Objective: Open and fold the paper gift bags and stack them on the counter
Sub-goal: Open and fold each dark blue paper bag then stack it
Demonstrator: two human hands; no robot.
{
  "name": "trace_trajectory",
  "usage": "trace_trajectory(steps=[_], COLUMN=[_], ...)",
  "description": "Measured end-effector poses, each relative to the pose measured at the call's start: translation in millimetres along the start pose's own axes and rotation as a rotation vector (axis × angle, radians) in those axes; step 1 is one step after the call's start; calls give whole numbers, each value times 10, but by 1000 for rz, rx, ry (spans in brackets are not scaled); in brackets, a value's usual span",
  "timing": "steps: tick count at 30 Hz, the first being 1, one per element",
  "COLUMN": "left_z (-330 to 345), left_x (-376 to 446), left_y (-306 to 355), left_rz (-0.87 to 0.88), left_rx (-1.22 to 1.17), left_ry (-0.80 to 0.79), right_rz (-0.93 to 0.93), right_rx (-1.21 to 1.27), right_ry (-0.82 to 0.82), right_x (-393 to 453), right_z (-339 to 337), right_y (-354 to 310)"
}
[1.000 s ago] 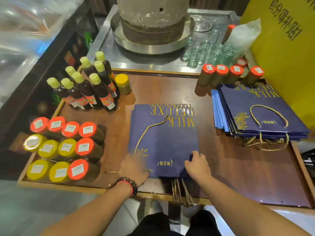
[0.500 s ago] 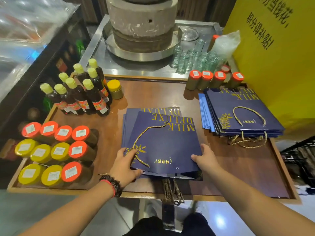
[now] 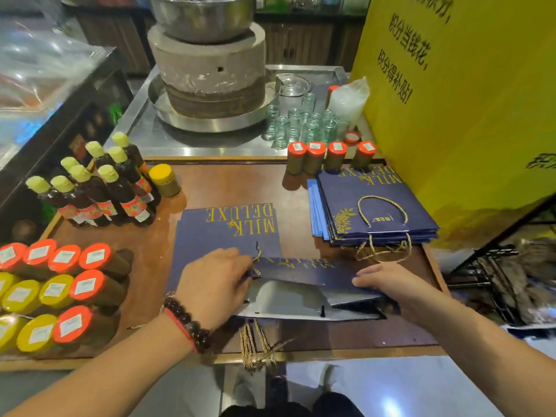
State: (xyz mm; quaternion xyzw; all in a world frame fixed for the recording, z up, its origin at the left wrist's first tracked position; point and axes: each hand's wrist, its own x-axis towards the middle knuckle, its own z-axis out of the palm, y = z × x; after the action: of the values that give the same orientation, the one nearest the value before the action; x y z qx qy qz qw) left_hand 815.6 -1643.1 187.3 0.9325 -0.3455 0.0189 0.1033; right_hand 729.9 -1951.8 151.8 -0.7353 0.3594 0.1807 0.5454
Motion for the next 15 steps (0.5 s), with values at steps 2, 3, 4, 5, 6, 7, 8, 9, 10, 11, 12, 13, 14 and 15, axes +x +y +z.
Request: trace_trajectory(steps=[2, 3, 4, 5, 6, 7, 8, 9, 10, 11, 12, 13, 14, 15], left_z=[-82, -122, -160, -179, -192, -200, -188, -171, -151, -130, -92, -76, -60, -50], left_x=[127, 194, 257, 321, 390, 464, 539, 622, 705, 776, 848, 900, 939, 972], left_y=[240, 378, 531, 698, 868, 1031, 1173, 1310, 1441, 1539, 1662, 1761, 1862, 1963], left_rz=[44, 59, 72, 84, 83, 66, 47, 33, 23, 12, -10, -33, -59, -77], left_rx=[29, 53, 79, 97, 117, 135, 157, 170, 175, 174, 171, 160, 153, 157], left_ry=[0, 1, 2, 3, -5, -38, -71, -95, -117, -125, -137, -149, -160, -155], right_rz=[-55, -92, -123, -161, -207, -251, -289, -326, -359, -404, -479, -552, -604, -621], right_rx=[-205, -317, -424, -496, -528, -516, -483, -433, -384, -352, -354, -376, -391, -418], right_ry=[-7, -8, -2, -19, -49, -104, -168, -238, -297, -345, -399, -460, -533, -582], right_x=[-52, -46, -28, -2, -2, -1, -11, -19, -6, 0, 12, 28, 47, 75], right_z=[-324, -475, -619, -757, -866, -941, -988, -1013, -996, -955, -937, -887, -859, -865], right_y=[-1, -5, -28, -54, -101, -152, -206, -256, -294, -331, -349, -363, -370, -365])
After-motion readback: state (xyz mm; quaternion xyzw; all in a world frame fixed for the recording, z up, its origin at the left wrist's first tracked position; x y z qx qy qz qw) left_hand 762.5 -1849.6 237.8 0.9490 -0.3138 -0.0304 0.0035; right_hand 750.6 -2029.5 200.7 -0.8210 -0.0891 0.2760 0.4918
